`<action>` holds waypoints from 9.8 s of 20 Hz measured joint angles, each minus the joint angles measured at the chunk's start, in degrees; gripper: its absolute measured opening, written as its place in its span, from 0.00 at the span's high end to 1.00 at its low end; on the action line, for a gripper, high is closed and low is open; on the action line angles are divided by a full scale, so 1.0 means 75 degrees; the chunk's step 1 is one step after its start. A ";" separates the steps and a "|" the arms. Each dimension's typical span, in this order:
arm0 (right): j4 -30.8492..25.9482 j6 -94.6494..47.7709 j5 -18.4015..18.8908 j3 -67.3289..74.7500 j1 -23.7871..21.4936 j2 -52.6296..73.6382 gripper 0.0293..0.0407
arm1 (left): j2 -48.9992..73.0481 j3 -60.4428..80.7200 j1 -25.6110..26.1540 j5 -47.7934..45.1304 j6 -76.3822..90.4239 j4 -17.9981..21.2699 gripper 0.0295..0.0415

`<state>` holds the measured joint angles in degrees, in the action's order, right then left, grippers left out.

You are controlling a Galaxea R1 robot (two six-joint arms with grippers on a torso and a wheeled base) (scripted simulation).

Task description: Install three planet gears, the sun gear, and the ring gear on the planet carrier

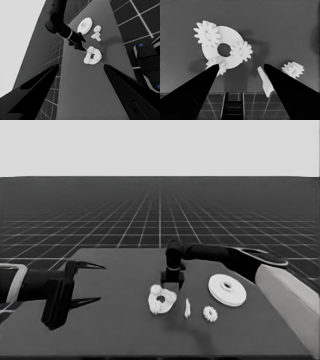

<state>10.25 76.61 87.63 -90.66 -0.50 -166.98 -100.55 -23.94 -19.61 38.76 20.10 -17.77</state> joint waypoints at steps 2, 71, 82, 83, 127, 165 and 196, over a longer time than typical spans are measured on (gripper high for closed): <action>0.0061 0.0422 0.0062 0.3357 0.0042 0.2838 0.19 | 0.0000 0.0000 0.0000 0.0000 0.0000 0.0000 0.25; 0.0703 0.0506 -0.0251 -0.1594 0.0824 -0.1277 0.86 | 0.0000 0.0000 0.0000 0.0000 0.0000 0.0000 0.25; 0.0705 0.1385 -0.0251 -0.1604 0.0867 -0.1262 0.86 | 0.0000 0.0000 0.0000 0.0000 0.0000 0.0000 0.25; 0.0705 0.1465 -0.0251 -0.1604 0.0868 -0.1262 0.86 | 0.0000 0.0000 0.0000 0.0000 0.0000 0.0000 0.25; 0.0705 0.4985 -0.0251 -0.1604 0.0867 -0.1262 0.86 | 0.0000 0.0000 0.0000 0.0000 0.0000 0.0000 0.25; 0.0706 0.7733 -0.0252 -0.1605 0.0867 -0.1262 0.20 | 0.0000 0.0000 0.0000 0.0000 0.0000 0.0000 0.25; -0.0901 -0.5838 -0.0513 -0.0760 -0.0584 0.4697 0.19 | 0.0000 0.0000 0.0000 0.0000 0.0000 0.0000 0.25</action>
<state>3.49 32.82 83.78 -96.35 -4.88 -131.75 -100.55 -23.94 -19.61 38.76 20.10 -17.77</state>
